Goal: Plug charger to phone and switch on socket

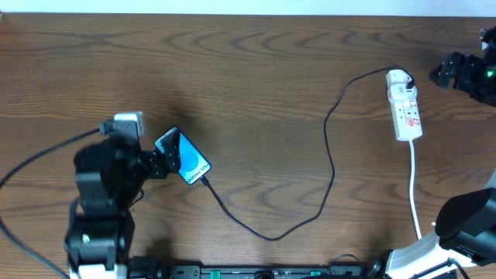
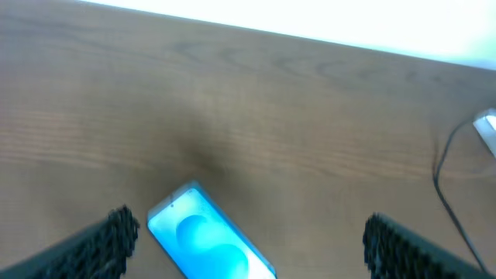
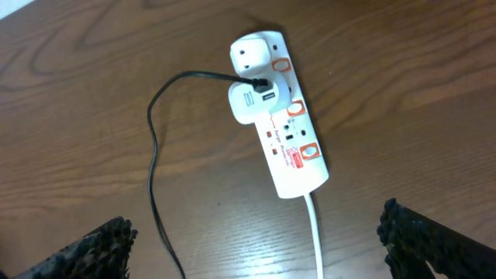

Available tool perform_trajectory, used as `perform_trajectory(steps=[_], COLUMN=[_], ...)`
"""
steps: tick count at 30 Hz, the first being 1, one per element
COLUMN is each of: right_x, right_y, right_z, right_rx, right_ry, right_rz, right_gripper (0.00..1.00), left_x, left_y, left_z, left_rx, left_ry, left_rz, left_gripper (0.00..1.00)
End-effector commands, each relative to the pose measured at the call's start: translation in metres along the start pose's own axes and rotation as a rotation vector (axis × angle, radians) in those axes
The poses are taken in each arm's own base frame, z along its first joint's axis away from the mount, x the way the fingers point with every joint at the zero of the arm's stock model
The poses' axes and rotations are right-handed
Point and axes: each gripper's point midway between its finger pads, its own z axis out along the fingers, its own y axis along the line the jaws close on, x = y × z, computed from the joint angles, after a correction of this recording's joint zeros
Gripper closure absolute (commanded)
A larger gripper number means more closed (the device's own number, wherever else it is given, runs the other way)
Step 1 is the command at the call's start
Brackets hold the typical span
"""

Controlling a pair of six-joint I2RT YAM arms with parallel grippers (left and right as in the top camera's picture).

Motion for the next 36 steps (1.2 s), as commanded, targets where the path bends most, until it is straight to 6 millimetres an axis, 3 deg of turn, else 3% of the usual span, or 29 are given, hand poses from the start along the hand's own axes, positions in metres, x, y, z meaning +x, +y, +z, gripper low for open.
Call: perform_trajectory(steps=[1, 7, 15, 23, 32, 36], right_x=[0.000, 0.000, 0.000, 0.000, 0.000, 0.000], right_y=[0.003, 0.003, 0.002, 0.002, 0.002, 0.003], right_z=[-0.002, -0.002, -0.002, -0.002, -0.002, -0.002], right_rx=[-0.004, -0.004, -0.003, -0.003, -0.003, -0.004], right_ry=[-0.003, -0.003, -0.003, -0.003, -0.003, -0.003], right_rz=[0.007, 0.007, 0.007, 0.007, 0.007, 0.007], right_gripper=[0.01, 0.01, 0.01, 0.01, 0.01, 0.01], left_x=[0.004, 0.002, 0.024, 0.035, 0.089, 0.088], left_y=[0.003, 0.001, 0.008, 0.025, 0.050, 0.052], left_z=[-0.004, -0.015, -0.022, -0.021, -0.002, -0.003], left_rx=[-0.008, 0.025, 0.026, -0.039, -0.124, -0.145], left_ry=[-0.118, -0.380, -0.600, -0.566, -0.340, -0.341], left_rz=[0.042, 0.100, 0.153, 0.137, 0.075, 0.110], left_gripper=[0.05, 0.05, 0.05, 0.05, 0.05, 0.05])
